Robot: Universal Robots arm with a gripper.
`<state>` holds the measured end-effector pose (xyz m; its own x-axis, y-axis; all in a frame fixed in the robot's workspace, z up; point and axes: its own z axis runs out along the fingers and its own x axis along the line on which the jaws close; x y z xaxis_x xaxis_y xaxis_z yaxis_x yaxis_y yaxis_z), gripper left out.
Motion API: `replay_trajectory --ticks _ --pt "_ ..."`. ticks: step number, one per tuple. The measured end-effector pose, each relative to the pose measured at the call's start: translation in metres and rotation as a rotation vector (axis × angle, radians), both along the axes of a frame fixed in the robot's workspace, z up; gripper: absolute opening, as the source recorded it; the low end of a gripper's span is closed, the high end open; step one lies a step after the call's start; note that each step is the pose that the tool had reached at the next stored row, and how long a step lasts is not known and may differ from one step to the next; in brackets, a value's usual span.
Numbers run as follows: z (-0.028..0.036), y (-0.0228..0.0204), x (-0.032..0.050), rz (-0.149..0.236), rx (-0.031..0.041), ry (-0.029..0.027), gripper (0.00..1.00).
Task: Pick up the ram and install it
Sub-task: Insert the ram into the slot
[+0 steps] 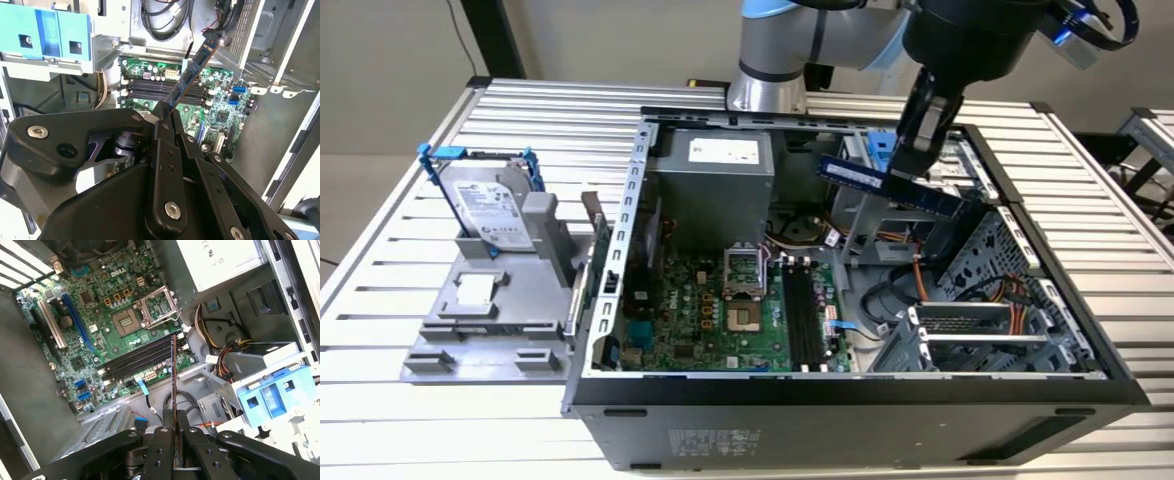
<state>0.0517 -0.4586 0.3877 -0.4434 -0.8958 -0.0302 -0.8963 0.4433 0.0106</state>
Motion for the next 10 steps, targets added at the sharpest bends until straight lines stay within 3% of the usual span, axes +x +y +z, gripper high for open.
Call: replay_trajectory --ticks 10 --pt "0.0 0.0 0.0 -0.116 0.0 0.0 0.0"
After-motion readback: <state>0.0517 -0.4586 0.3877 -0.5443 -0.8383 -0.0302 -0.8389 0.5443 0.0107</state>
